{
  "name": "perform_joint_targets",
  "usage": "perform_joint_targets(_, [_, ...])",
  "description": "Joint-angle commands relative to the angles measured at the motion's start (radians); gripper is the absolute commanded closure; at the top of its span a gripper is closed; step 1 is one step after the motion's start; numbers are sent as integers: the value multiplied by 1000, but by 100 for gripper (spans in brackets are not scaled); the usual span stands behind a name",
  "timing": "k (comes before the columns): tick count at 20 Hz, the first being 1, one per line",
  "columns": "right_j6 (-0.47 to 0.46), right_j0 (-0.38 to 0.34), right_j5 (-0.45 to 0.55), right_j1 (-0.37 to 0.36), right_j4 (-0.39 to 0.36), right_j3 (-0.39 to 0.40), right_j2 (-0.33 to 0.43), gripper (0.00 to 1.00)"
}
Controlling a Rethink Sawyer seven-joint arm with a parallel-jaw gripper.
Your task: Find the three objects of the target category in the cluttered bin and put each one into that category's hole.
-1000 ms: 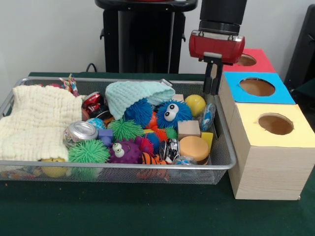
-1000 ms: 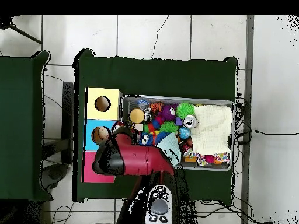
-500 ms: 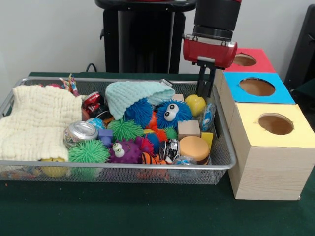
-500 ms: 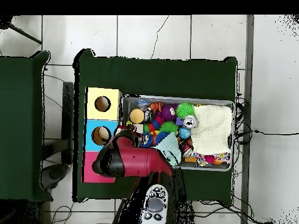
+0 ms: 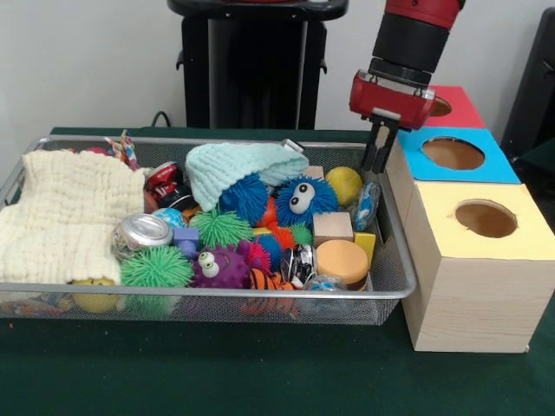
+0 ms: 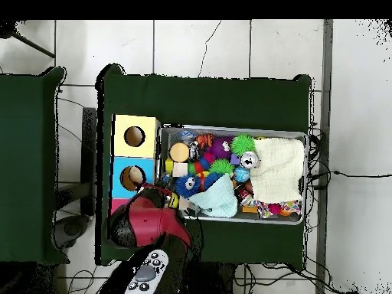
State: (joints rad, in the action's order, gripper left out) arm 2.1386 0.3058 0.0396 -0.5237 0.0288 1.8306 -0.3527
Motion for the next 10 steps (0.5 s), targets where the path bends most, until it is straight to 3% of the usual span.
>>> perform_joint_targets(1, [210,-11,-129,157,87,-52,-67,100])
perform_joint_targets(10, [177,-32,-283,244,112,-54,-46,100])
